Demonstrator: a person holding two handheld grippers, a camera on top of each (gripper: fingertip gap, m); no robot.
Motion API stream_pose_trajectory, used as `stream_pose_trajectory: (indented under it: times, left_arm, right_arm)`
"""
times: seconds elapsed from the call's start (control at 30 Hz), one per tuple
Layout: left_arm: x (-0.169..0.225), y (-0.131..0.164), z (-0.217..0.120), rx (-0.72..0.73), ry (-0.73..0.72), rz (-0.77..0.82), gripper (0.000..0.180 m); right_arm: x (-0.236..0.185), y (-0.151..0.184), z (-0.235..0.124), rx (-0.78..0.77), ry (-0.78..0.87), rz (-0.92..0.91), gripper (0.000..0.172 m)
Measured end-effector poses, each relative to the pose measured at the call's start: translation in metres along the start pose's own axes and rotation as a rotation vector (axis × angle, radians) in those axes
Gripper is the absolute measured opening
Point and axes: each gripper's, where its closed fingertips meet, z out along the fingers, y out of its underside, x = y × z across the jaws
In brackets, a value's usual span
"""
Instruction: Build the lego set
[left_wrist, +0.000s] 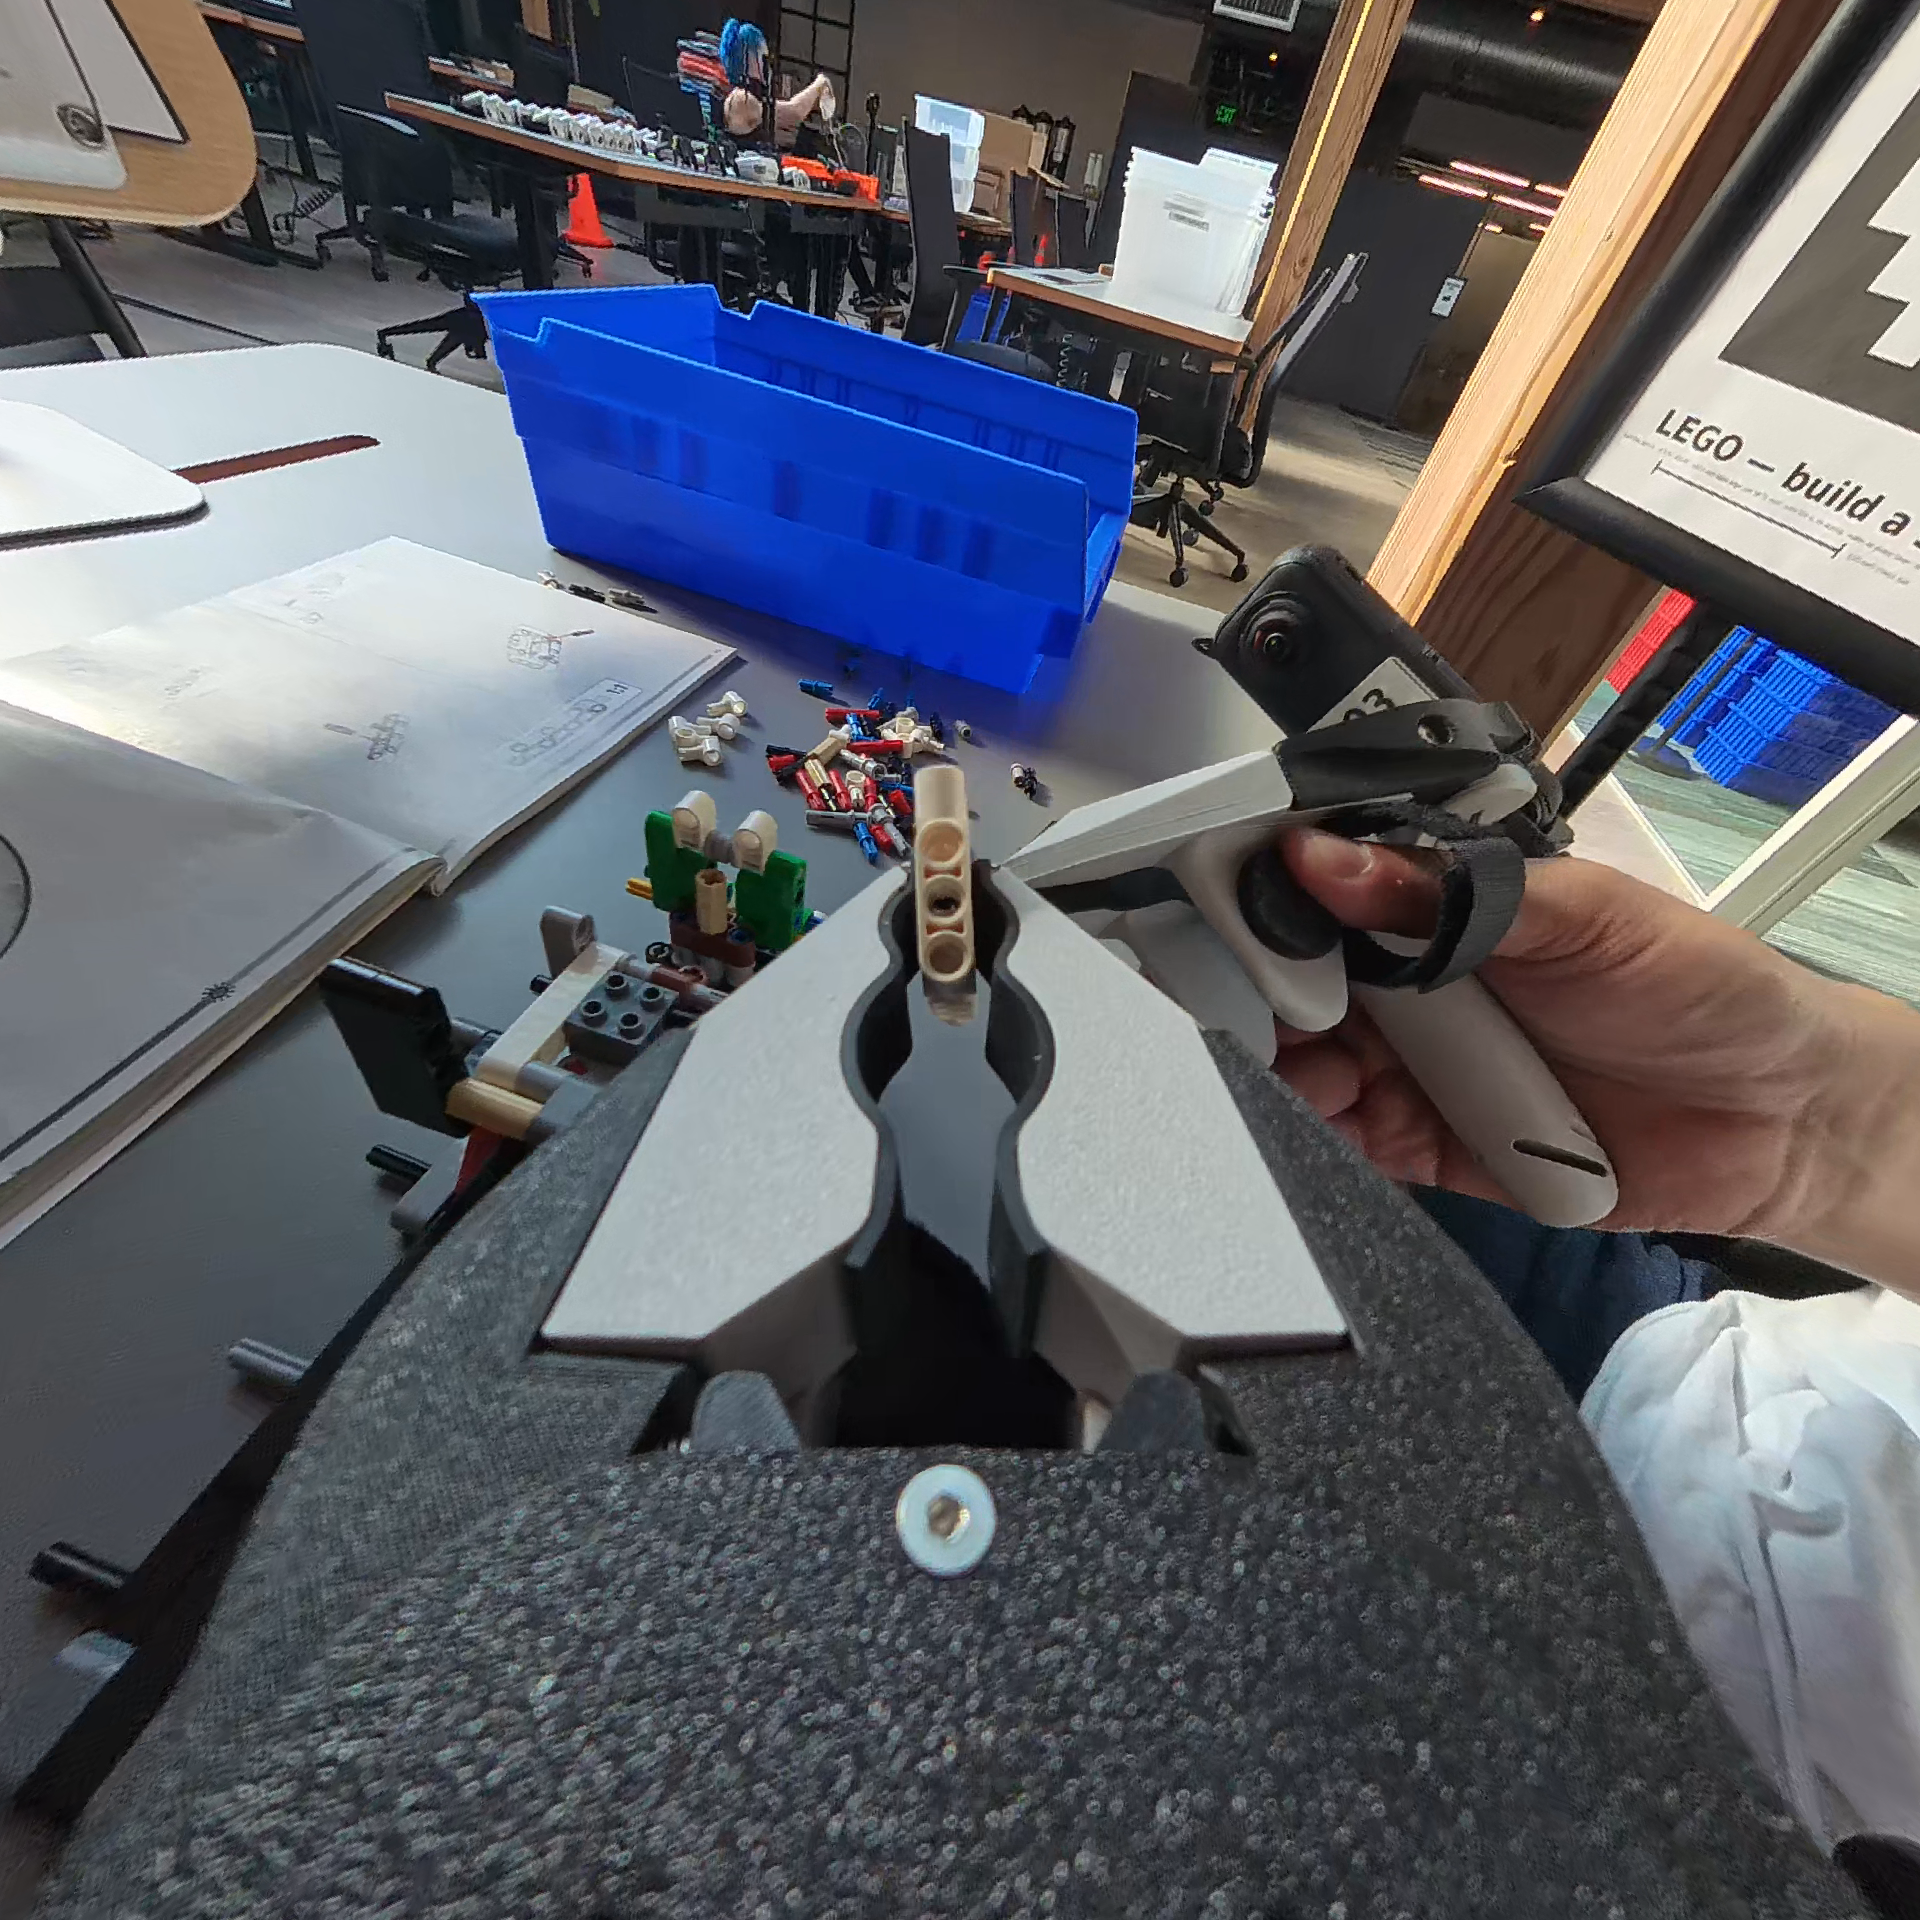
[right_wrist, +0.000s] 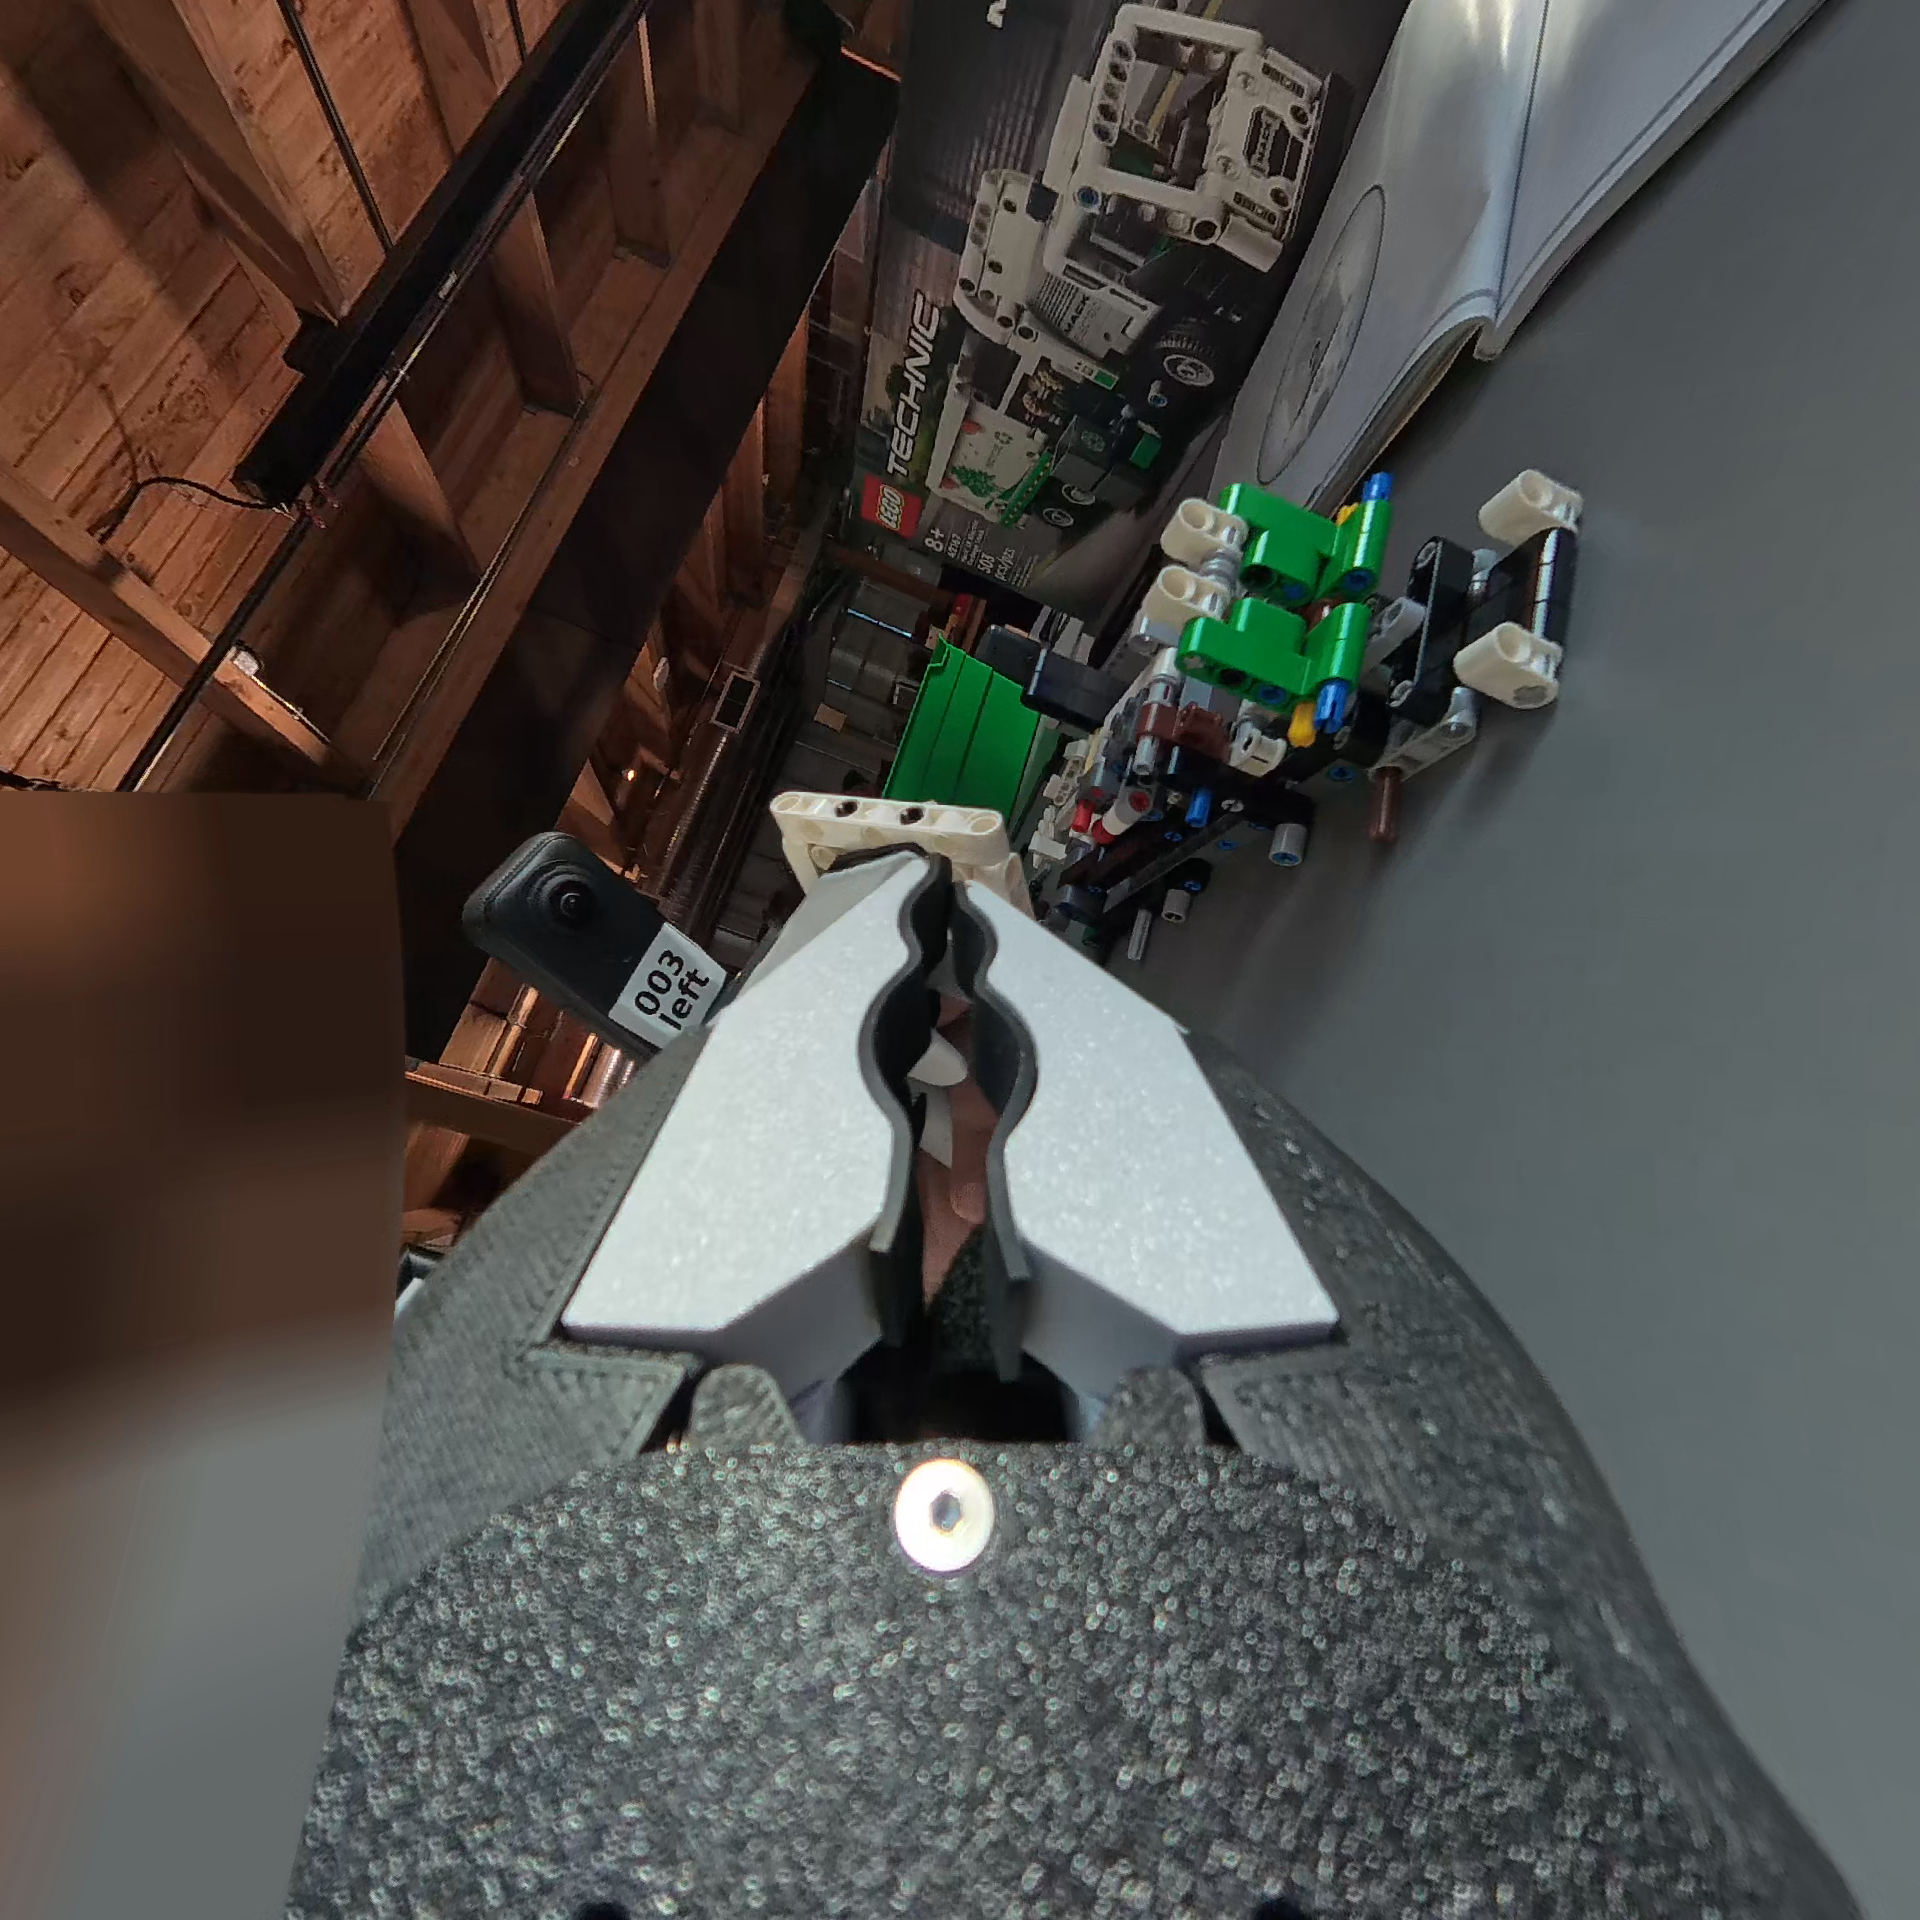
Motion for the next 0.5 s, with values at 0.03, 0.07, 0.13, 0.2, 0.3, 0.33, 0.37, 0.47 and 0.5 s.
stream_pose_trajectory:
  times: [0.03,0.07,0.13,0.2,0.3,0.33,0.37,0.47,0.5]
  left_arm:
    - [-0.001,0.0,0.0,-0.004,-0.006,0.005,0.005]
    - [-0.003,0.002,-0.001,-0.013,-0.011,0.008,0.006]
    - [-0.004,0.004,0.0,-0.03,-0.019,0.015,0.006]
    - [-0.007,0.007,0.0,-0.052,-0.035,0.042,0.005]
    - [-0.012,0.008,-0.001,-0.063,-0.055,0.057,0.005]
    - [-0.014,0.008,-0.001,-0.061,-0.059,0.051,0.005]
    - [-0.016,0.007,-0.002,-0.06,-0.06,0.045,0.005]
    - [-0.021,0.006,-0.003,-0.056,-0.071,0.034,0.005]
    - [-0.023,0.006,-0.003,-0.058,-0.071,0.028,0.005]
  right_arm:
    - [0.003,-0.001,-0.001,-0.007,0.023,-0.02,0.0]
    - [0.006,0.001,-0.002,-0.032,0.046,-0.043,0.0]
    - [0.012,-0.003,-0.006,-0.063,0.106,-0.133,0.0]
    - [0.023,-0.008,-0.013,-0.124,0.206,-0.29,0.0]
    - [0.03,-0.012,-0.022,-0.208,0.262,-0.526,0.0]
    - [0.032,-0.014,-0.026,-0.223,0.286,-0.614,0.0]
    - [0.036,-0.017,-0.03,-0.237,0.319,-0.707,0.0]
    - [0.04,-0.023,-0.038,-0.285,0.359,-0.844,0.017]
    - [0.043,-0.023,-0.039,-0.313,0.364,-0.848,0.024]
